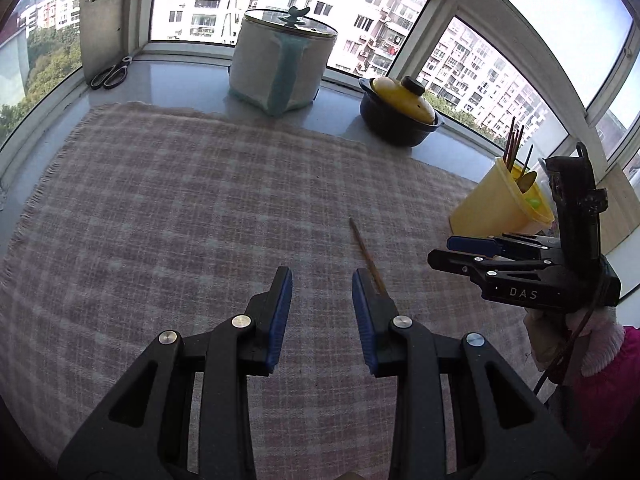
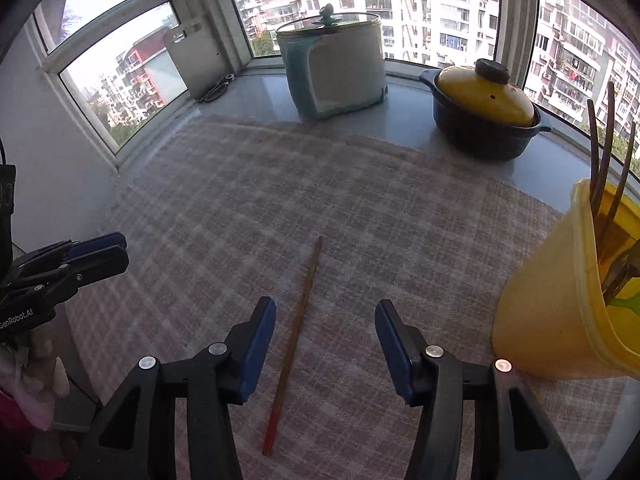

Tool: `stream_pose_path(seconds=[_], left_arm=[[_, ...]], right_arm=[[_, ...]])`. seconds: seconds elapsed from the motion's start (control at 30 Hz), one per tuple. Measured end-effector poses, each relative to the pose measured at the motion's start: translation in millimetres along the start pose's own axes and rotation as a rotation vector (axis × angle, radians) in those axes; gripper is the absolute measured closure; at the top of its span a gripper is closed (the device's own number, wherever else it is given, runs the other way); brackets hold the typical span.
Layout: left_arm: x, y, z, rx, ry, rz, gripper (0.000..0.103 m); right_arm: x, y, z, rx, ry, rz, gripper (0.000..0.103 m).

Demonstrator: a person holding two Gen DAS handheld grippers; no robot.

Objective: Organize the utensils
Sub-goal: 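Close the right gripper on the last red-tipped chopstick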

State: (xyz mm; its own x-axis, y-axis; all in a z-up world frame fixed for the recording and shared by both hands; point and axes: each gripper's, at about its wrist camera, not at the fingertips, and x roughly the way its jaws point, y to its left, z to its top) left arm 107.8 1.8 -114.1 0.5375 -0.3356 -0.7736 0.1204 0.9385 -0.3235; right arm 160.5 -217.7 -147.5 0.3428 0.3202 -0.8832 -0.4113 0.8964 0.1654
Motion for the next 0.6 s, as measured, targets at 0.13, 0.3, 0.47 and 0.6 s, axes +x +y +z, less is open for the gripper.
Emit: stream_pose_path(seconds=[0.13,0.3,0.47,0.6], left_arm=[[-0.5,12.4,-7.1,-0.010,0.016,-0.005,0.073],[-3.3,27.3,-14.3,-0.027,0.023,-0.011,0.073],[-3.1,39.2,-20.7,-0.046,0.035,-0.021,0.073],[-3.6,46.6,-26.1,-0.058,0.045,-0.031,0.073]], right_arm=[[23.3,7.7,1.4,0.009,0.061,0.003,0.061],[48.6,19.9,3.6,0.003,0.123,-0.004,0.066],[67.7,31.3,3.6,-0.025,0.174,-0.043,0.072],[80.7,36.5,5.5,-0.033,0.207,-0.085,0.077]])
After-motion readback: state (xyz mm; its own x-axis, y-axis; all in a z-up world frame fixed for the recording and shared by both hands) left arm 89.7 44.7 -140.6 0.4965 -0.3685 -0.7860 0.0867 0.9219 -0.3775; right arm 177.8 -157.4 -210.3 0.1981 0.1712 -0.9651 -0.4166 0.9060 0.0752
